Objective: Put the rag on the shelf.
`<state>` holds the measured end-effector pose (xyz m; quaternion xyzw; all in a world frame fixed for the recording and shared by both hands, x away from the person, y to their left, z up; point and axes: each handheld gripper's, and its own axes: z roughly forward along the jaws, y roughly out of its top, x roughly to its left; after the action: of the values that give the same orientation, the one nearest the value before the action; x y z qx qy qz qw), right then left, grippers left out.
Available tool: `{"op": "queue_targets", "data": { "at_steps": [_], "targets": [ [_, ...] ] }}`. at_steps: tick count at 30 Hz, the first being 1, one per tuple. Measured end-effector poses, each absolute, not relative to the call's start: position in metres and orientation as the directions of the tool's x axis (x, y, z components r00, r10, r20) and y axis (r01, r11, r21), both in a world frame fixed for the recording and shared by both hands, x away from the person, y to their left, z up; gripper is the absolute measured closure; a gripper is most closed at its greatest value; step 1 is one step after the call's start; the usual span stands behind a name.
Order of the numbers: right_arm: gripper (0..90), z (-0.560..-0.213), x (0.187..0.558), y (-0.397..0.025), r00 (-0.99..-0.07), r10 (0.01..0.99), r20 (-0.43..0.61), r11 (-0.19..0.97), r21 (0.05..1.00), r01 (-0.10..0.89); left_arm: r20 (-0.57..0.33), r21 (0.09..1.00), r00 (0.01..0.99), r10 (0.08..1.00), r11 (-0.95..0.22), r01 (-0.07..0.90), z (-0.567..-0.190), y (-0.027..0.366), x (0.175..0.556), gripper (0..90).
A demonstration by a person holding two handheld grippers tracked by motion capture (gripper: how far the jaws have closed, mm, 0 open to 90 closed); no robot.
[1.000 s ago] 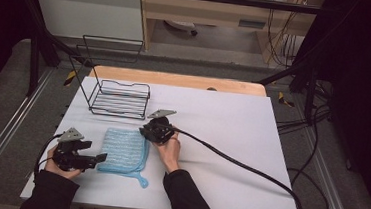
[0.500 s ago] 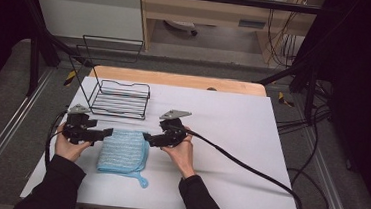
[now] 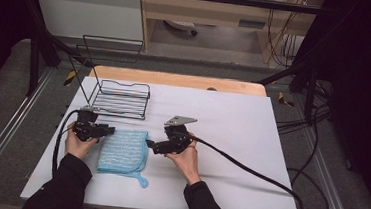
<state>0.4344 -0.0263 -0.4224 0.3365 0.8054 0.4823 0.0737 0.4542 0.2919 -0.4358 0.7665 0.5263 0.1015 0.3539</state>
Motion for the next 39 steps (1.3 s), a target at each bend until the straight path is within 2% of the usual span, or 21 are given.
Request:
{"op": "queue_targets", "data": {
  "at_steps": [2,5,12,18,20,29,39],
  "targets": [
    [13.8,-0.423,0.435,-0.026,-0.756,0.616,0.219,0.296,0.826,0.48,-0.232,0.644,0.427,0.874,-0.191,0.741,-0.437,0.292,0.453,66.2],
    [15.0,-0.423,0.437,-0.023,-0.754,0.62,0.217,0.303,0.82,0.485,-0.257,0.633,0.441,0.86,-0.195,0.749,-0.436,0.293,0.45,66.7],
    [21.4,-0.425,0.453,0.003,-0.744,0.635,0.21,0.32,0.804,0.5,-0.241,0.632,0.451,0.859,-0.214,0.745,-0.44,0.292,0.447,74.5],
    [27.7,-0.43,0.466,0.021,-0.727,0.65,0.221,0.335,0.776,0.535,-0.227,0.634,0.456,0.861,-0.225,0.74,-0.441,0.291,0.446,76.7],
    [34.1,-0.435,0.472,0.028,-0.724,0.654,0.22,0.345,0.765,0.544,-0.225,0.637,0.457,0.861,-0.226,0.737,-0.441,0.291,0.445,77.1],
    [48.4,-0.45,0.477,0.032,-0.716,0.661,0.225,0.382,0.72,0.579,-0.212,0.64,0.467,0.859,-0.239,0.73,-0.442,0.29,0.445,77.4],
    [64.4,-0.452,0.474,0.034,-0.702,0.653,0.283,0.368,0.692,0.621,-0.197,0.647,0.483,0.853,-0.257,0.718,-0.442,0.29,0.444,77.9]
  ]
}}
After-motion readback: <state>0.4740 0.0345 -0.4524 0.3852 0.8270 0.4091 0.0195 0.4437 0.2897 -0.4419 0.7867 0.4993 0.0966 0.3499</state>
